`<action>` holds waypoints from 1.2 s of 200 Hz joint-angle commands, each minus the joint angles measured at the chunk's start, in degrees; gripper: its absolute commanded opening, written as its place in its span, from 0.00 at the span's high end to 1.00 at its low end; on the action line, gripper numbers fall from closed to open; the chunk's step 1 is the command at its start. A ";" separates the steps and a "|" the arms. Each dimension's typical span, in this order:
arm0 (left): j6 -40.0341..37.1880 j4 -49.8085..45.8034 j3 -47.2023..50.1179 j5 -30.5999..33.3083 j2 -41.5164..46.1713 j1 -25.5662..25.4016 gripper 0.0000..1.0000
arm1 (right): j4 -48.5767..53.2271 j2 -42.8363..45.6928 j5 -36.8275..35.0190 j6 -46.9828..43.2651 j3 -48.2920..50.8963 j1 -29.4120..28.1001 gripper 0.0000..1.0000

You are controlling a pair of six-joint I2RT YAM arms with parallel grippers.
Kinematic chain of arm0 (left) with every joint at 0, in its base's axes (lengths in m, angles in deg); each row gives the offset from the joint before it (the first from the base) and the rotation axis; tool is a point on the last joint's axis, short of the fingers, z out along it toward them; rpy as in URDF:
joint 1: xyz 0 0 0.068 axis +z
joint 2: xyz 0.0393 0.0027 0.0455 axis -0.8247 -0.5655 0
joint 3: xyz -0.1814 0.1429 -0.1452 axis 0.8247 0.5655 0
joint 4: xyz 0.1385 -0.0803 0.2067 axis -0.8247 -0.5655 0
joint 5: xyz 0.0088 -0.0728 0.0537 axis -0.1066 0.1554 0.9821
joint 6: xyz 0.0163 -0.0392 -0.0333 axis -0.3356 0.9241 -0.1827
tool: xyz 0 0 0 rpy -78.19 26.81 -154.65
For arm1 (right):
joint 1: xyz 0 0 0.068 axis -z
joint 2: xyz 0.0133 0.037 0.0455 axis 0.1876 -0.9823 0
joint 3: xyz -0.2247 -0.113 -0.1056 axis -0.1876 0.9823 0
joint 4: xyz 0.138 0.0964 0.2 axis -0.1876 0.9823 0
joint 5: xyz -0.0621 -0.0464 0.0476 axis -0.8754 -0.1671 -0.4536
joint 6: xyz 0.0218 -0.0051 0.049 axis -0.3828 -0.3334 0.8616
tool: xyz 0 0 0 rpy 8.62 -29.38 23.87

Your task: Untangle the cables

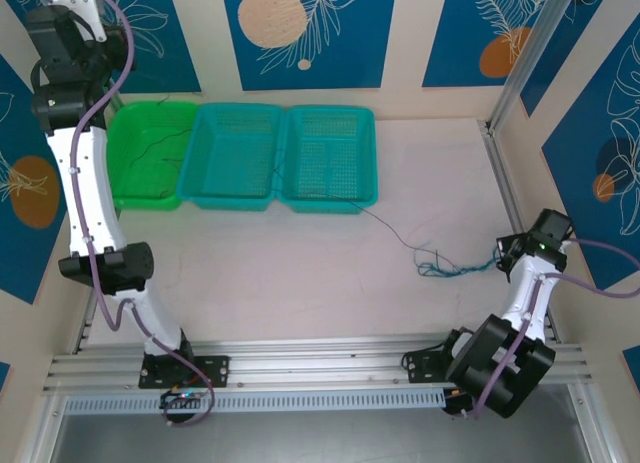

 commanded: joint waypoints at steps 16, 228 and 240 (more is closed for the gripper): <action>1.49 0.07 -3.96 -0.16 -0.31 4.04 1.00 | -3.25 -1.58 3.53 2.10 0.97 3.95 1.00; 5.37 9.26 16.06 -8.02 -2.25 9.79 1.00 | 3.23 6.25 6.64 1.16 -7.15 -14.00 1.00; 6.63 9.68 12.64 -9.07 -1.68 9.76 1.00 | 3.12 6.04 7.06 1.30 -7.17 -14.18 1.00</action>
